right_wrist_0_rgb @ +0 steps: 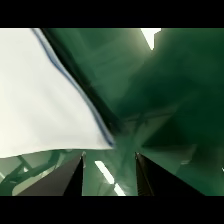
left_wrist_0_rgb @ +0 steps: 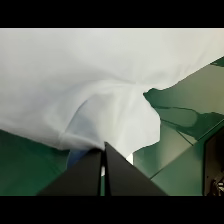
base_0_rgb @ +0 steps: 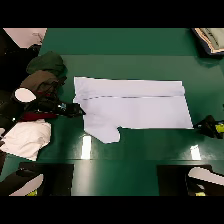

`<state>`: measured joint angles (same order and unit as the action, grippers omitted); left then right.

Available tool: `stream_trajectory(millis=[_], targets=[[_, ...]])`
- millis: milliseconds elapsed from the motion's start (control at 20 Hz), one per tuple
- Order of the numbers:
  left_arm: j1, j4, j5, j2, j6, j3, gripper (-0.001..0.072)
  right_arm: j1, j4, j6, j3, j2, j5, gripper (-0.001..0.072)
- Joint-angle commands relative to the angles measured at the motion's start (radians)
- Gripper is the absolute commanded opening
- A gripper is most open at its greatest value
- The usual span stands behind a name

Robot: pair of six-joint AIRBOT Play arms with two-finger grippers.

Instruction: Fold the shirts.

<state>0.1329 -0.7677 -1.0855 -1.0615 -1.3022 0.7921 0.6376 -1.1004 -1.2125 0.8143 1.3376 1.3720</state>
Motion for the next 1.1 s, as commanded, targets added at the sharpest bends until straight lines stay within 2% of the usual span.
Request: stream_trajectory(millis=[0,150,250,350,550,750,850,1050], targets=[[0.0,-0.002,0.0,0.001,0.001,0.004,0.0022,-0.059,0.01,0.012,0.002,0.026,-0.067,0.0367],[0.0,-0.002,0.001,0.001,0.001,0.004,0.0022,-0.095,0.009,0.009,0.021,0.026,-0.067,0.0253],[0.0,-0.004,-0.004,0.001,0.001,0.004,0.0021,-0.108,0.007,0.01,0.031,0.026,-0.054,0.0017],[0.0,-0.039,-0.053,0.005,-0.001,0.006,0.002,-0.108,0.002,0.011,0.053,0.015,-0.002,0.0016],[0.0,-0.231,-0.223,0.143,-0.093,0.006,0.0019,-0.099,-0.103,0.008,0.097,-0.152,0.173,0.0016],[0.0,-0.208,-0.436,0.317,-0.161,0.006,0.0021,-0.103,-0.13,-0.024,0.054,-0.38,0.269,0.0016],[0.0,-0.209,-0.398,0.351,-0.166,0.006,0.0021,-0.122,-0.13,-0.044,0.053,-0.448,0.271,0.0015],[-0.002,-0.23,-0.19,0.283,-0.165,0.007,0.0021,-0.25,-0.121,-0.077,0.113,-0.425,0.177,0.0015]])
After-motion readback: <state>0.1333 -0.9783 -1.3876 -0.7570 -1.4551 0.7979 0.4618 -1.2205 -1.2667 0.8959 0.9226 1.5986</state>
